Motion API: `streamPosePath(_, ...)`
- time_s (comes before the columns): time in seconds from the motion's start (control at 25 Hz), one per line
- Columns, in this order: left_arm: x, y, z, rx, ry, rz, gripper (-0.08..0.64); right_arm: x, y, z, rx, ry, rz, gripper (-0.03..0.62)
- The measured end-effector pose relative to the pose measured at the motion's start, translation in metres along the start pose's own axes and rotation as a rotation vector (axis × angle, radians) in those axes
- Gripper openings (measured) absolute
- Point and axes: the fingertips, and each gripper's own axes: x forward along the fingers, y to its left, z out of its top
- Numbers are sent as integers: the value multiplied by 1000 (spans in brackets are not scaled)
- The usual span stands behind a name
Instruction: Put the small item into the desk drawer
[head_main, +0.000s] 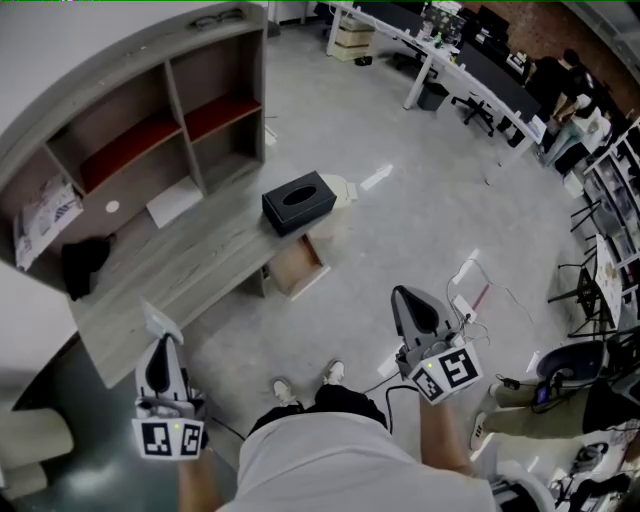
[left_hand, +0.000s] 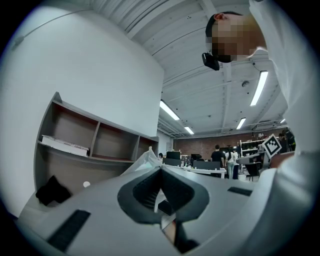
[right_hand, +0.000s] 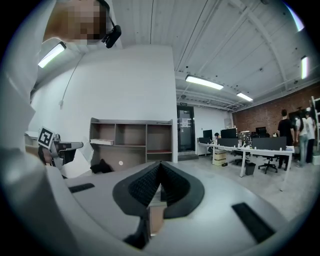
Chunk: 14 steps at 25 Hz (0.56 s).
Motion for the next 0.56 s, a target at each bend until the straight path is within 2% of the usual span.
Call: streamPosePath(0.56, -10, 8, -13, -28, 23, 20, 18, 12, 18, -7, -27, 31, 31, 21)
